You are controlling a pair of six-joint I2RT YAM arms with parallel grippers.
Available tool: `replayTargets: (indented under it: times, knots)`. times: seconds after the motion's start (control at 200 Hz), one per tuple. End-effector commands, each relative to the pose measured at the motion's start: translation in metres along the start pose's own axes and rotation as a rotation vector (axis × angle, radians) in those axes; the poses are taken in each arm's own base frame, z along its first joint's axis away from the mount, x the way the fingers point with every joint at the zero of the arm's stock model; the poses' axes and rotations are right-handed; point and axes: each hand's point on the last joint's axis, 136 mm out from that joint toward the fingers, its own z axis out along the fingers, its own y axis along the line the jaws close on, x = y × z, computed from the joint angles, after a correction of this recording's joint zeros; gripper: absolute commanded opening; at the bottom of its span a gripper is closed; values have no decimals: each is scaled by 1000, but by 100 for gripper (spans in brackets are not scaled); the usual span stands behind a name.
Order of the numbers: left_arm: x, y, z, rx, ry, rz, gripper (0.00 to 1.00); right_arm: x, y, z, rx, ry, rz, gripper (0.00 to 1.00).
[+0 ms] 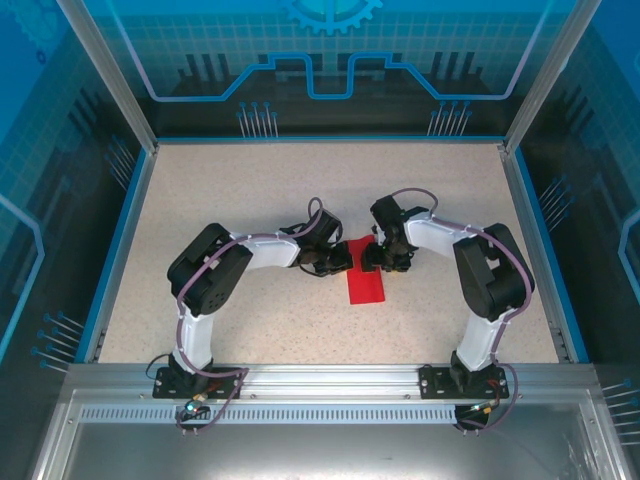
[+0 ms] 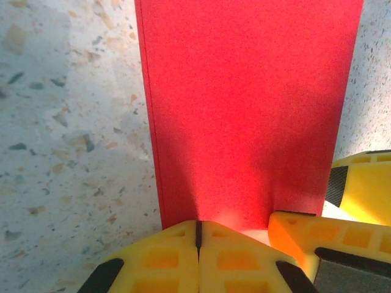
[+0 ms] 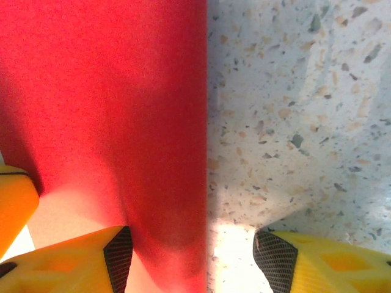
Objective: Fold a paper plane with a square sheet of paper (pick it up from the middle)
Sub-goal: Hold the square sheet of paper at the center of the table.
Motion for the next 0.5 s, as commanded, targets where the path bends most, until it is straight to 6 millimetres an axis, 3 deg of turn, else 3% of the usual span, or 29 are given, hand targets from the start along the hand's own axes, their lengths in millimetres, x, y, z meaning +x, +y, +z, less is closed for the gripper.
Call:
replayTargets:
  times: [0.0, 0.105, 0.195, 0.26, 0.39, 0.495]
  knots:
    - [26, 52, 16, -171, 82, -31, 3, 29, -4, 21, -8, 107, -2, 64]
    - [30, 62, 17, -209, 90, -38, 3, 8, 17, -25, -155, -13, 5, 65]
    - [33, 68, 18, -227, 97, -45, 3, -7, 22, -68, -248, -120, 16, 66]
    - [34, 71, 18, -234, 96, -60, 3, -9, 26, -87, -291, -152, -6, 66]
    - [36, 75, 19, -247, 100, -77, 3, -6, 42, -91, -371, -125, -53, 59]
    - [37, 77, 20, -264, 105, -81, 2, -5, 64, -83, -444, -92, -88, 39]
